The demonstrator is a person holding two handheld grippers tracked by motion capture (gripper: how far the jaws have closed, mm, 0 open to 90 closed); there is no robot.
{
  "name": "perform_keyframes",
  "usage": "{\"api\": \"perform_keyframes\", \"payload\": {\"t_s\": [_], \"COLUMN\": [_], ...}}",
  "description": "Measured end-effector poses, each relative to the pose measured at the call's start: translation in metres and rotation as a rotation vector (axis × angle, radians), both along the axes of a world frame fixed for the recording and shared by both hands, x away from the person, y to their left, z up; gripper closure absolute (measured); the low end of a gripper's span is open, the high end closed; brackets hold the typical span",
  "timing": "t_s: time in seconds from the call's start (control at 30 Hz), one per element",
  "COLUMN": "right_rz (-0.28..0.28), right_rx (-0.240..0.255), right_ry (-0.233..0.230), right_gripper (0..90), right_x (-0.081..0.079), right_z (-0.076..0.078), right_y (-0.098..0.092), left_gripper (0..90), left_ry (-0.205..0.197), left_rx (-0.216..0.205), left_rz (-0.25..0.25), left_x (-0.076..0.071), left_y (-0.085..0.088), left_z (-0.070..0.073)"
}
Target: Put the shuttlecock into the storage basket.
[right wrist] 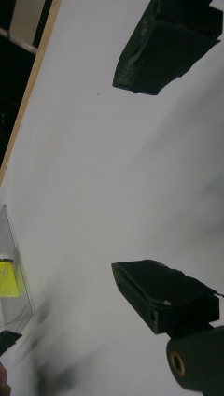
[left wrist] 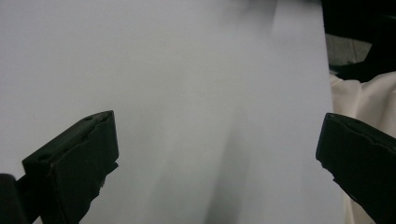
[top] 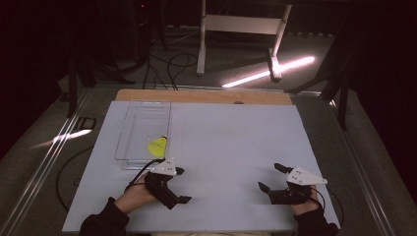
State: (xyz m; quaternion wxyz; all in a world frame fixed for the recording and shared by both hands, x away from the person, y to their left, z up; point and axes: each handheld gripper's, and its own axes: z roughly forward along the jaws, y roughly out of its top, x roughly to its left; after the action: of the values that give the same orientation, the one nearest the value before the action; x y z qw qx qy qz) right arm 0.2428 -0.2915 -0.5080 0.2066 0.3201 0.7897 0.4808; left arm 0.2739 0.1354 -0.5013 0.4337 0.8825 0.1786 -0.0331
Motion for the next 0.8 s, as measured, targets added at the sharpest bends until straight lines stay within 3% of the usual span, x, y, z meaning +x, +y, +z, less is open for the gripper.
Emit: {"api": "perform_keyframes", "payload": {"t_s": [0.2, 0.3, 0.57, 0.8], "right_rz": [0.006, 0.012, 0.007, 0.010], "right_rx": [-0.002, -0.005, -0.002, -0.004], "right_ry": [-0.005, -0.004, -0.001, -0.008], "right_gripper": [10.5, 10.5, 10.5, 10.5], "right_x": [0.000, 0.001, 0.000, 0.000], "right_z": [0.000, -0.001, 0.000, 0.000], "right_y": [0.001, 0.001, 0.001, 0.001], "left_gripper": [0.1, 0.1, 0.1, 0.1], "left_ry": [0.009, -0.012, -0.034, -0.002], "left_rx": [-0.039, -0.052, -0.060, -0.084], "left_rz": [0.023, 0.046, 0.138, 0.193], "left_x": [-0.008, -0.011, -0.019, -0.022], "left_y": [0.020, 0.027, 0.039, 0.048], "left_z": [-0.006, -0.007, -0.012, -0.016]}}
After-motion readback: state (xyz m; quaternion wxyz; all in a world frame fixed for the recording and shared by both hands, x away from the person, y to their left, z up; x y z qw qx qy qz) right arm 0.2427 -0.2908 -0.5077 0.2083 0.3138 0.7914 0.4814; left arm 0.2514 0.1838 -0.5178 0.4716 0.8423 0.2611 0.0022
